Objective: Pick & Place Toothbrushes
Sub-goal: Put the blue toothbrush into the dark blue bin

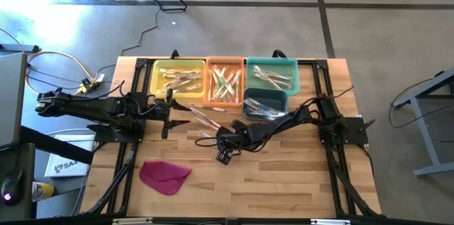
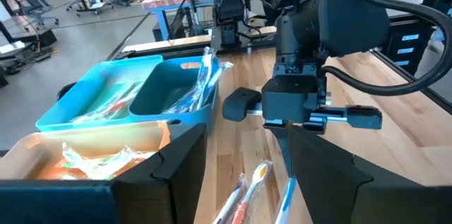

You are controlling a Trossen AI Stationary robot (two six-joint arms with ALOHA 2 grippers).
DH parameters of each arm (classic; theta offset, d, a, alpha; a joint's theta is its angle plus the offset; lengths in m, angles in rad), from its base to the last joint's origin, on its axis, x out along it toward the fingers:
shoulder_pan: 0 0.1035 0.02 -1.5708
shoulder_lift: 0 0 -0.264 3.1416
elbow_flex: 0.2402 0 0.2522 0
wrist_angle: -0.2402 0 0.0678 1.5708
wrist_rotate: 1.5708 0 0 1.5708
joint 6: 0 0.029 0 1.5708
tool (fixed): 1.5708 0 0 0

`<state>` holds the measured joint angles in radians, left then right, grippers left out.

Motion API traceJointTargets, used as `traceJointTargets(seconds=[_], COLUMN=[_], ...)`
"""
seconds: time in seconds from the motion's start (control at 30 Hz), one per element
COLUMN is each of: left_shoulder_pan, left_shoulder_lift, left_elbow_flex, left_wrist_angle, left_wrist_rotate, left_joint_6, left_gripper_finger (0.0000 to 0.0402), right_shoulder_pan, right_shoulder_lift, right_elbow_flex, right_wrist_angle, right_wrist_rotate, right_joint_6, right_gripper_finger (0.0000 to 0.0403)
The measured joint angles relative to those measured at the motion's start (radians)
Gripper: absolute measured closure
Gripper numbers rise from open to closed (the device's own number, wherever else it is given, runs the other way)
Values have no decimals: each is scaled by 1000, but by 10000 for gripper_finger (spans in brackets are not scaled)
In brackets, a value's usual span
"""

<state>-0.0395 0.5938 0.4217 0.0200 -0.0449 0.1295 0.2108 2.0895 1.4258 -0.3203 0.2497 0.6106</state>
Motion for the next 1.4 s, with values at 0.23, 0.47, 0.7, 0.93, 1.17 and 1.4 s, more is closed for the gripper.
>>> traceJointTargets(seconds=[0.23,0.47,0.7,0.93,1.17,1.4], left_shoulder_pan=[0,0,0,0,0,0], left_shoulder_lift=[0,0,0,0,0,0], left_elbow_flex=[0,0,0,0,0,0], left_wrist_angle=[0,0,0,0,0,0], left_wrist_rotate=[0,0,-3,-2,-1,0], left_joint_6=[0,0,0,0,0,0], left_gripper_finger=[208,208,208,208,208,208], right_shoulder_pan=[-2,-2,-2,-2,-2,-2], right_shoulder_lift=[-12,-79,-155,-233,-270,-278], right_elbow_flex=[0,2,2,2,2,2], right_wrist_angle=[-25,-53,-93,-160,-211,-235], right_wrist_rotate=[17,61,68,88,93,92], right_joint_6=[-10,-19,-66,-91,-94,-93], right_gripper_finger=[400,400,399,400,400,400])
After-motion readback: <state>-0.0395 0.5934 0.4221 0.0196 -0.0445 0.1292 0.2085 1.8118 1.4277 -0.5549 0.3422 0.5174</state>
